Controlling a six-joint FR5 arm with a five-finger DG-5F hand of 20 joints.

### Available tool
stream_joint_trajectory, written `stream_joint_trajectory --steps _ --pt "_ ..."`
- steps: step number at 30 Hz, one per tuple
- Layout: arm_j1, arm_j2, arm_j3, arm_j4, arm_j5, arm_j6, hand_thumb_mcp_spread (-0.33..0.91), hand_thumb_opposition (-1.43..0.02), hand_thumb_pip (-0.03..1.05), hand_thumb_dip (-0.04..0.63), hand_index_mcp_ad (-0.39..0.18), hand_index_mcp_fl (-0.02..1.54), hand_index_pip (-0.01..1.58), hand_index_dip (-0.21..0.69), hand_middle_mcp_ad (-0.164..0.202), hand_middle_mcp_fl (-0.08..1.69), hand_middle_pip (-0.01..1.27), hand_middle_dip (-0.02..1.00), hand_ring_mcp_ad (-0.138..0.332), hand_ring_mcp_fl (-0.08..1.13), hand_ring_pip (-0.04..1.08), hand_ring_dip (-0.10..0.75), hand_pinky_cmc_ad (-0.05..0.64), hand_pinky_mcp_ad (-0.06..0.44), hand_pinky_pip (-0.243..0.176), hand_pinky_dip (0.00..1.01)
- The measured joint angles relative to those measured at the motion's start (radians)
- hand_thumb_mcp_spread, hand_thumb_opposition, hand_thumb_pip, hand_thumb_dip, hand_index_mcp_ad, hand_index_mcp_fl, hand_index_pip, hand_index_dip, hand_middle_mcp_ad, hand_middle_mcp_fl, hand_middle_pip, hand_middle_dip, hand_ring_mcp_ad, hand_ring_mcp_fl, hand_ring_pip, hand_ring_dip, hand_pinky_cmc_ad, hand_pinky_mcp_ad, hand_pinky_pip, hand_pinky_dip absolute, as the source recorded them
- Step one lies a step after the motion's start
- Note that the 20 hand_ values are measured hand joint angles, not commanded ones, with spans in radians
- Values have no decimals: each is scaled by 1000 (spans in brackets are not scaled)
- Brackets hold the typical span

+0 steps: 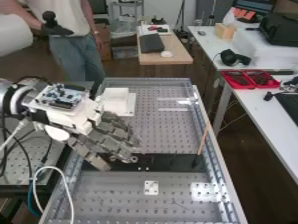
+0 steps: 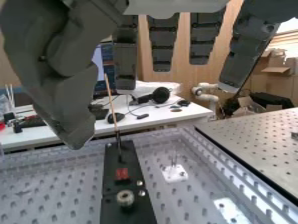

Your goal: Grab the larger nut and place it in the white container

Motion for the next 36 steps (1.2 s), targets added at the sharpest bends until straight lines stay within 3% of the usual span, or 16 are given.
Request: stream_joint_trajectory --steps 7,13,24,36 --pt "-8 -42 -35 52 16 8 260 -881 724 175 -136 23 1265 -141 75 24 133 236 194 0 117 166 396 347 -94 670" --pt "-8 -75 -56 107 34 19 262 -894 724 175 -154 16 1468 -82 77 16 133 237 194 0 117 166 393 347 -94 658" --pt "-9 -145 -56 158 23 23 309 -894 747 180 -171 16 1552 51 77 14 127 229 190 0 115 166 386 346 -94 623" --pt "-8 -171 -79 239 -13 -42 312 -894 763 188 -187 21 1555 68 75 17 127 227 178 0 117 166 379 328 -94 623"
